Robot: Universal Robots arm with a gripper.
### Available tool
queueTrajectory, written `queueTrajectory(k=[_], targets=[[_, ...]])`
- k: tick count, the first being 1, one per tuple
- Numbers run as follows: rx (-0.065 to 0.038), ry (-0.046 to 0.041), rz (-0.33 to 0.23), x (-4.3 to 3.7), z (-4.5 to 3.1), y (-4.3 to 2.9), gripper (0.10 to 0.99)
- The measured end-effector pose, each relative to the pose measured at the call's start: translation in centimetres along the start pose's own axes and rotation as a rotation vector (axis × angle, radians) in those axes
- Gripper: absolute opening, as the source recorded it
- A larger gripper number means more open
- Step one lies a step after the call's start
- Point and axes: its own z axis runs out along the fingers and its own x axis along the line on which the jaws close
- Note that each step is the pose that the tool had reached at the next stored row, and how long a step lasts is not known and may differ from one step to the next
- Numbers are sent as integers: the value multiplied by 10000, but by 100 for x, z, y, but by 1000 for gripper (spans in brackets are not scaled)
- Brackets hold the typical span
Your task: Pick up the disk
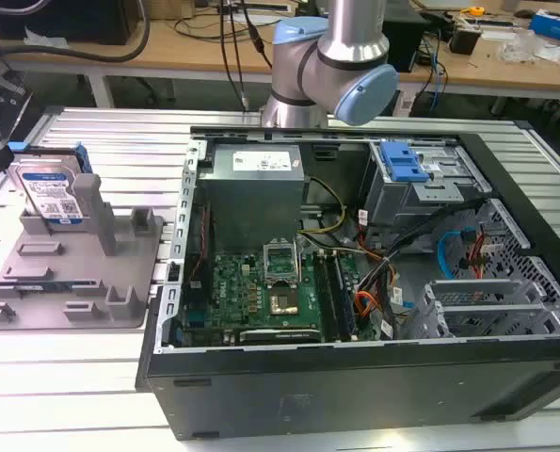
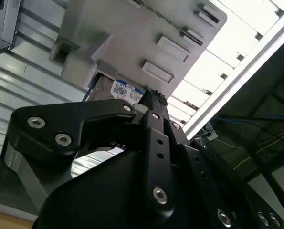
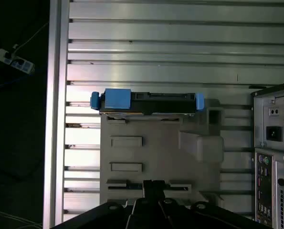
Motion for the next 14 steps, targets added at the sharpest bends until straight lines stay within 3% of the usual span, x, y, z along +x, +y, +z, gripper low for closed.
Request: queueTrajectory(k=[13, 14], targets=[[5, 2, -25, 0, 0, 0, 106], [17, 14, -353, 1, 0, 0, 106]])
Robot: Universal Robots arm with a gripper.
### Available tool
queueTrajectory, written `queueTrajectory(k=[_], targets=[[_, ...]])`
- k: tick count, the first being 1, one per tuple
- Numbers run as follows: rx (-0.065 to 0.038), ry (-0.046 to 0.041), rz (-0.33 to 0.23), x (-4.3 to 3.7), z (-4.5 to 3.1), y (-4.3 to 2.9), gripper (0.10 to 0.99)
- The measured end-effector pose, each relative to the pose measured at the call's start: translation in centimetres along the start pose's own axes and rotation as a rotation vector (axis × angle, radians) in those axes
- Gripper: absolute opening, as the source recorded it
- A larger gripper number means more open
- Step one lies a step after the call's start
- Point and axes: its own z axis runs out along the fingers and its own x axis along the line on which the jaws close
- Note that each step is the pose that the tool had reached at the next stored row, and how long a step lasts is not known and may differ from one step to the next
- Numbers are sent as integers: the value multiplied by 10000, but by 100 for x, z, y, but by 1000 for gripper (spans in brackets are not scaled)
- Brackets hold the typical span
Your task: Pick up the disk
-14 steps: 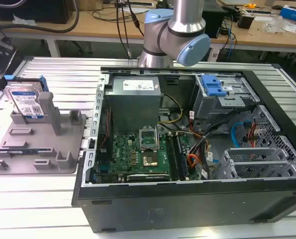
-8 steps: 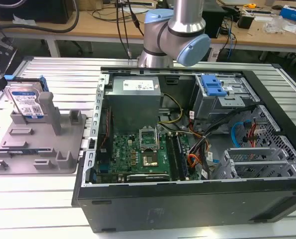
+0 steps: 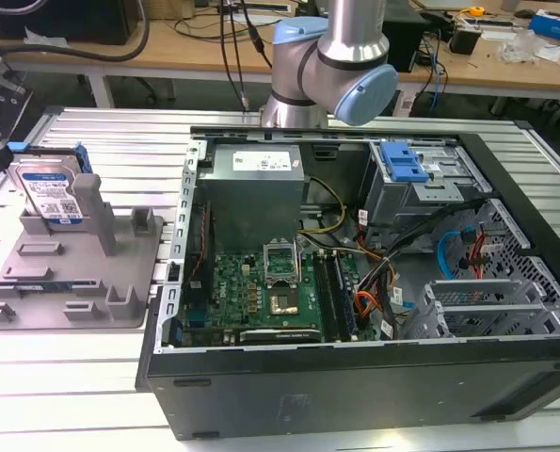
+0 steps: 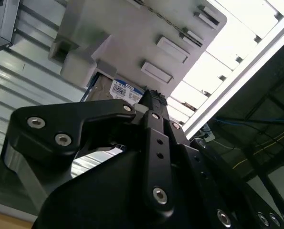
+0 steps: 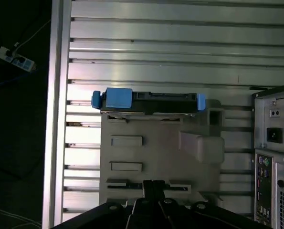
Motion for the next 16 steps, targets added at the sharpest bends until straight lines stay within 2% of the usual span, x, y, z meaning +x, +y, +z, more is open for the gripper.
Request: queueTrajectory(k=[2, 7, 16], targets=[[4, 26, -704, 0, 6, 1, 106], [3, 72, -2002, 0, 14, 0, 106], [8, 145, -3942, 0, 27, 0, 106]])
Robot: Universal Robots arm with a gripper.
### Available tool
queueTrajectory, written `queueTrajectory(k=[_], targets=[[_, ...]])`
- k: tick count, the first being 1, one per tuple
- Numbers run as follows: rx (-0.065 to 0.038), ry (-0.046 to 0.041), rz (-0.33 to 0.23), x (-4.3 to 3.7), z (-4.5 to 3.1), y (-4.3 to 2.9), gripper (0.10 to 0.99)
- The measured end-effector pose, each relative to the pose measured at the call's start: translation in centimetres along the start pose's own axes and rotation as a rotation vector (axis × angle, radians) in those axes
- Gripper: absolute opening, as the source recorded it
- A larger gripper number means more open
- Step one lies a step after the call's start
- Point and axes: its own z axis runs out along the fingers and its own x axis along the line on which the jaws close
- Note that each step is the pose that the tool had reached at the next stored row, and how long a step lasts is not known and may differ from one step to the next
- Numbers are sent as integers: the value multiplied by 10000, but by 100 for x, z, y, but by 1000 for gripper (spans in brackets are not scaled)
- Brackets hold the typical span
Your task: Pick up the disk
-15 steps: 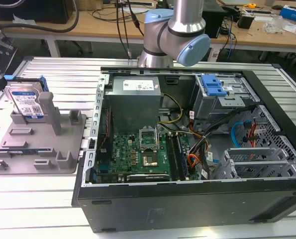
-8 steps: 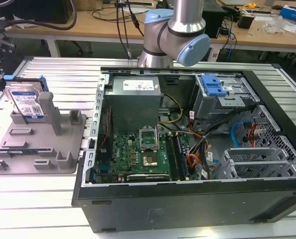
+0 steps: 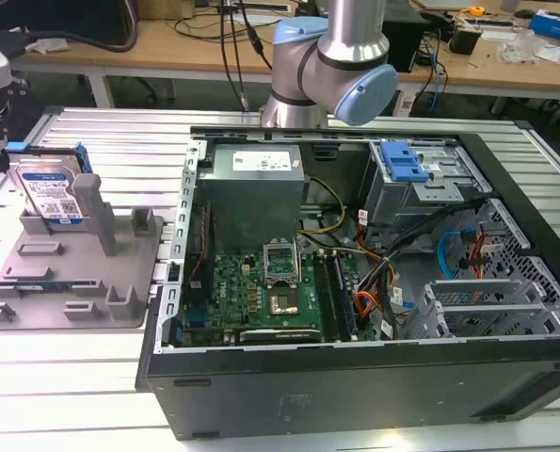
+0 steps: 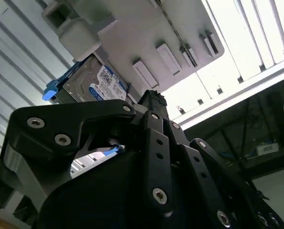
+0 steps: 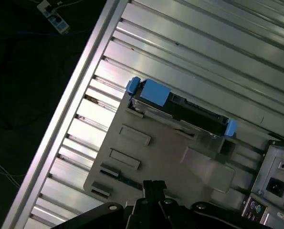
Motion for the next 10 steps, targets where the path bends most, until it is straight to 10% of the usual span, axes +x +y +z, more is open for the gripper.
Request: queueTrajectory(k=[3, 10], targets=[[16, 33, -726, 0, 14, -1, 106], [68, 139, -3043, 0, 56, -2, 482]])
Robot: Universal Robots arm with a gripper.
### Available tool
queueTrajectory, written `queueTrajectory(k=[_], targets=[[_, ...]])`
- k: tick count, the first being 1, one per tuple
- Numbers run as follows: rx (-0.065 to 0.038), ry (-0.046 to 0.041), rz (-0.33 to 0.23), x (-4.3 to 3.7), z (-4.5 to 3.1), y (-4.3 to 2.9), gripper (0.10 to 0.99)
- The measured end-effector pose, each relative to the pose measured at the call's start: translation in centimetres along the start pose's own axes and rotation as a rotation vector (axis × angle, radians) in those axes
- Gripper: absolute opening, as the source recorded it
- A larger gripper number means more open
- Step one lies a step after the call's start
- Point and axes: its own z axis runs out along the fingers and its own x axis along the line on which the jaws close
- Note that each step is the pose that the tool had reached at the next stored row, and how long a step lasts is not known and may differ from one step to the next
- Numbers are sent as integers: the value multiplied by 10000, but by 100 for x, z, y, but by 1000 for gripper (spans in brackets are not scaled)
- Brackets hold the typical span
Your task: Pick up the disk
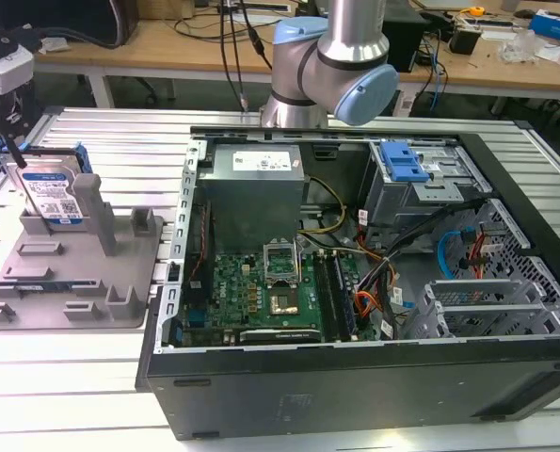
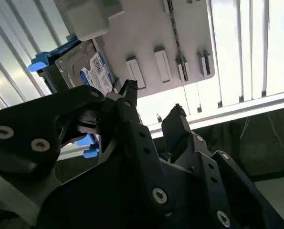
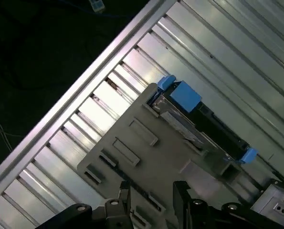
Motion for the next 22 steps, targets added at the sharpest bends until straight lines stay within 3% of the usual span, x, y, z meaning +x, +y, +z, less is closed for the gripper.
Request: queueTrajectory(k=[2, 4, 6, 15, 20, 22], targets=[[30, 24, -881, 0, 11, 0, 482], [51, 27, -1291, 0, 16, 0, 482], [91, 38, -2132, 0, 26, -1, 482], [206, 65, -4015, 0, 53, -1, 482], [327, 78, -5482, 0, 77, -2, 482], [356, 81, -5822, 0, 83, -2, 482]])
